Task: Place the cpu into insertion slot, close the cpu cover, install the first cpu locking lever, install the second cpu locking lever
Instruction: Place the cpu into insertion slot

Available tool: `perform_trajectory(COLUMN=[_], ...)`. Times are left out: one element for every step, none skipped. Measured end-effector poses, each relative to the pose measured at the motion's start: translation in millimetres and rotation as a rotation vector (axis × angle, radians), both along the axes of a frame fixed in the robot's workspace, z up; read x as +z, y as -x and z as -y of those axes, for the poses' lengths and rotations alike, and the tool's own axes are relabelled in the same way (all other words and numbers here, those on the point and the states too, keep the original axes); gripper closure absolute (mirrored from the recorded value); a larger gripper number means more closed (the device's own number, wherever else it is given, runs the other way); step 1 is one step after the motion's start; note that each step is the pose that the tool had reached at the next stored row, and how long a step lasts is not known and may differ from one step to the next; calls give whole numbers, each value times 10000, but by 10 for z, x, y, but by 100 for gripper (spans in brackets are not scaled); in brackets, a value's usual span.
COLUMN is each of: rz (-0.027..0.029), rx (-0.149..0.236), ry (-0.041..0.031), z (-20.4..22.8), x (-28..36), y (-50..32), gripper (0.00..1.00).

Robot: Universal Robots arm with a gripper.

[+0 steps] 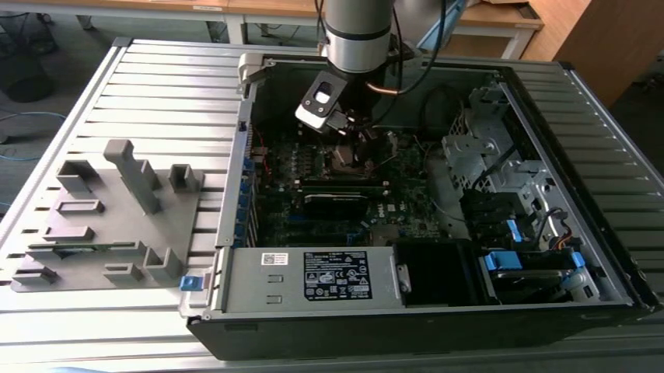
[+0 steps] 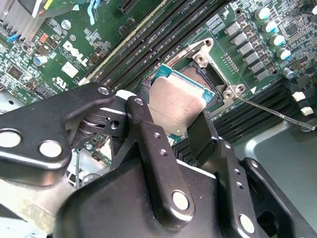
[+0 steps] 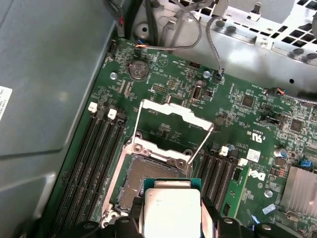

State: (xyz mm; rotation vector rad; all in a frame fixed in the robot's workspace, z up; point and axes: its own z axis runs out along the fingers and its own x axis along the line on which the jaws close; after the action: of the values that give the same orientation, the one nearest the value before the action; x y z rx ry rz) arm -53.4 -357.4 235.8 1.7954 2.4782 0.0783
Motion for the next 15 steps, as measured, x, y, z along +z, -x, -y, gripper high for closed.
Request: perform_trajectory(rz=[0, 0, -1, -4, -5, -6, -6, -6, -6, -7, -6, -7, -6, -7, -6], rx=[-1, -1, -19, -96, -209, -344, -504, -668, -835, -1010, -1187, -1366, -1546, -1736, -1922], ry=[0, -1, -5, -7, -7, -6, -6, -7, -7, -7, -7, -6, -7, -6, -6], z=[0, 0, 0, 0, 0, 0, 0, 0, 0, 0, 0, 0, 0, 0, 0], x=[0, 0, -1, -1, -2, -2, -3, -4, -5, -6, -8, -9, -11, -12, -13], y=[0, 0, 0, 0, -1, -1, 0, 0, 0, 0, 0, 0, 0, 0, 0], gripper=[46, 46, 46, 46, 46, 46, 46, 46, 46, 46, 46, 46, 46, 46, 46])
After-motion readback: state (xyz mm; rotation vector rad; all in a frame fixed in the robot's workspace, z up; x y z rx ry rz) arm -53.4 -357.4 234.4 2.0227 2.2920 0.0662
